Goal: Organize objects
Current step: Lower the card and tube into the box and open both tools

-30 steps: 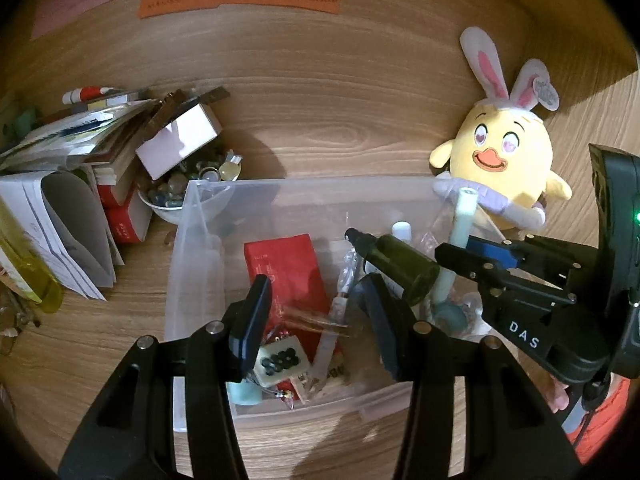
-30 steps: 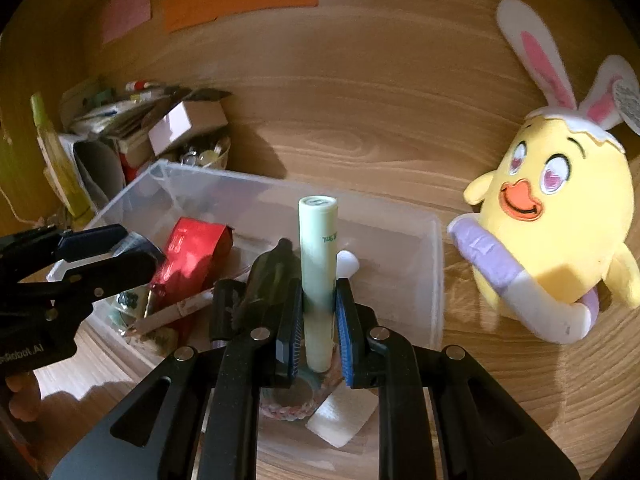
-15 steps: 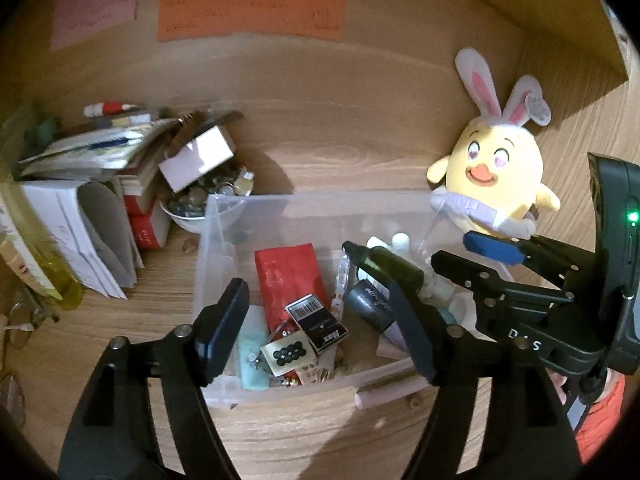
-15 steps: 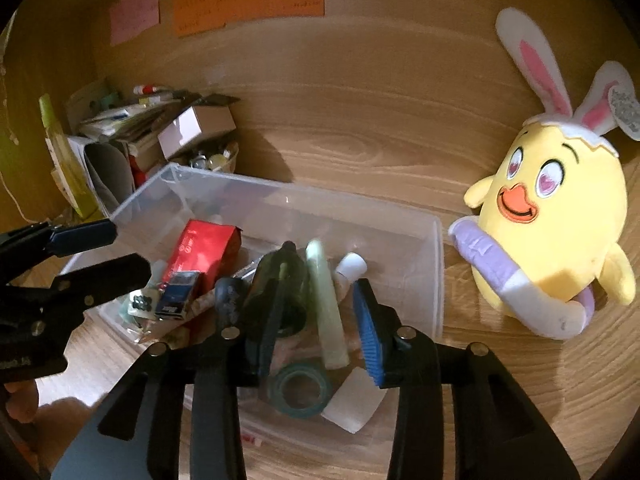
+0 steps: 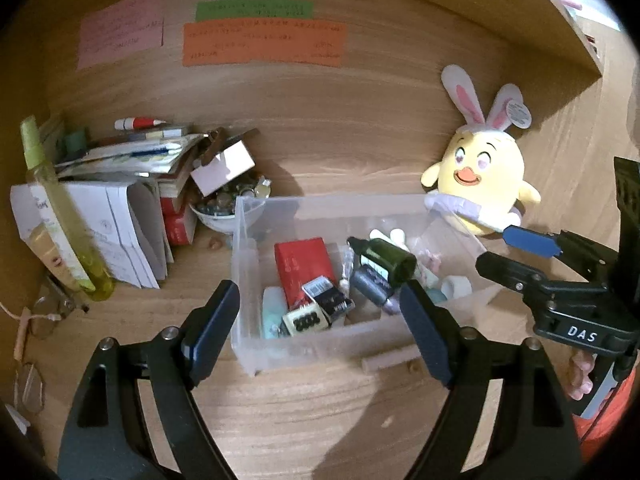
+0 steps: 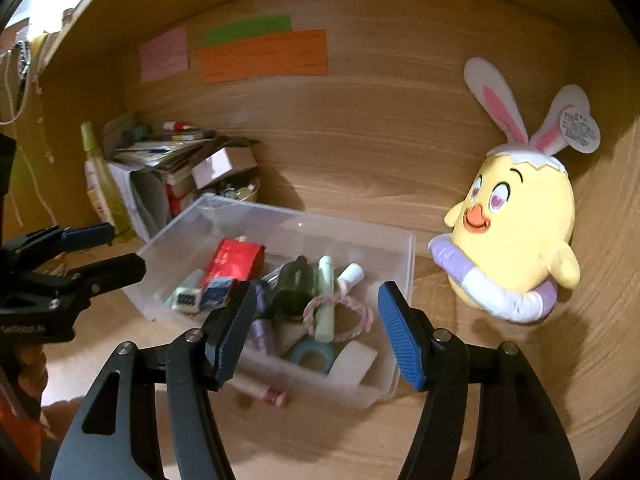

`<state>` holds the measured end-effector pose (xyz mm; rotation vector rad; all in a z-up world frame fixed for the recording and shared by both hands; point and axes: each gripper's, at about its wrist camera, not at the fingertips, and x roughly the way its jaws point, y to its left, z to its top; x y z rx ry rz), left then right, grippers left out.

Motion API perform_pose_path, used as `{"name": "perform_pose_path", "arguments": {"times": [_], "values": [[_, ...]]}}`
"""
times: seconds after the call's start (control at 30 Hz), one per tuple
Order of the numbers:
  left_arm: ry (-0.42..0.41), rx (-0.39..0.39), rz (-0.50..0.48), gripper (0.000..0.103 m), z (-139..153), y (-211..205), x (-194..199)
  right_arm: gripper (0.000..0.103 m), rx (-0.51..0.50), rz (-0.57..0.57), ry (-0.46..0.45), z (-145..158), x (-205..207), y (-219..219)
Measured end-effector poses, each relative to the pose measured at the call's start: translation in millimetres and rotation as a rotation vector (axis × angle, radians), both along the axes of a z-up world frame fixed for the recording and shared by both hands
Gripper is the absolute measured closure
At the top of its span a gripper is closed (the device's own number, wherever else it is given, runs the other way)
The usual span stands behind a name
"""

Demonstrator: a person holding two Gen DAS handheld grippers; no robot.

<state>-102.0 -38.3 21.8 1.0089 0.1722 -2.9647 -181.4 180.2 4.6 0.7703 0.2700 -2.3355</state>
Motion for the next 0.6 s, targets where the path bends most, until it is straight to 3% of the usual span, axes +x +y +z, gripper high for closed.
{"name": "perform_pose_path", "arguments": {"times": [0.27,0.5,0.6], "values": [[-0.047,-0.011,-0.027,0.02,-19,7,15,0.043,0.011,0.034,-0.049,-22,29,7],[-0.084,-0.016,-0.025,0.02,-36,4,20,0.044,0.055,0.065,-0.144,-54,37,-6],[-0.099,-0.013,-0.02,0.02,-43,-1,22,0.053,0.098,0.088,-0.187,-72,37,-19]]}}
